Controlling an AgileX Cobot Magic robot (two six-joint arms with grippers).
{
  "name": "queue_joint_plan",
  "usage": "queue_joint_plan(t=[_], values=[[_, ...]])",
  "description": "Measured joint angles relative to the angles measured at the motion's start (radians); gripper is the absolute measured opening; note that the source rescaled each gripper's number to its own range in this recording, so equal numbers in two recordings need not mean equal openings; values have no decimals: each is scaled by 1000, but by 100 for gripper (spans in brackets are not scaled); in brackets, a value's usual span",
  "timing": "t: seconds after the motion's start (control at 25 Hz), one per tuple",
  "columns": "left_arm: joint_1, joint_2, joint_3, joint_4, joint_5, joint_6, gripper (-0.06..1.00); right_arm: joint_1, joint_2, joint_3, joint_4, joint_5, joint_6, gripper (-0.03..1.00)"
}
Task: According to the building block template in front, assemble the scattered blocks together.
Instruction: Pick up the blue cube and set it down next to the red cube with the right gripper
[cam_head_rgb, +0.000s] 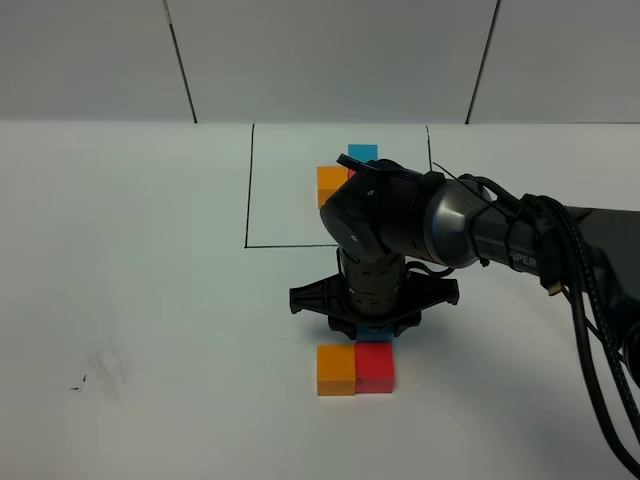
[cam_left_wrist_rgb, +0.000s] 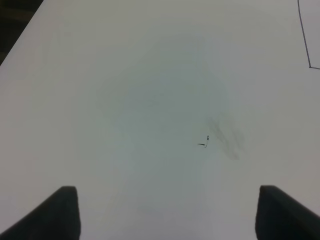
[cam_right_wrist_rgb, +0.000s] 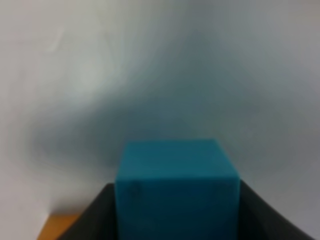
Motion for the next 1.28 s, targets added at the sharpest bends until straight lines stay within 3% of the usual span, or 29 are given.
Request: queue_joint_plan(t=[1.28], values=[[0, 0, 0, 0, 0, -2, 57, 0, 27, -2, 16, -6, -1, 27]])
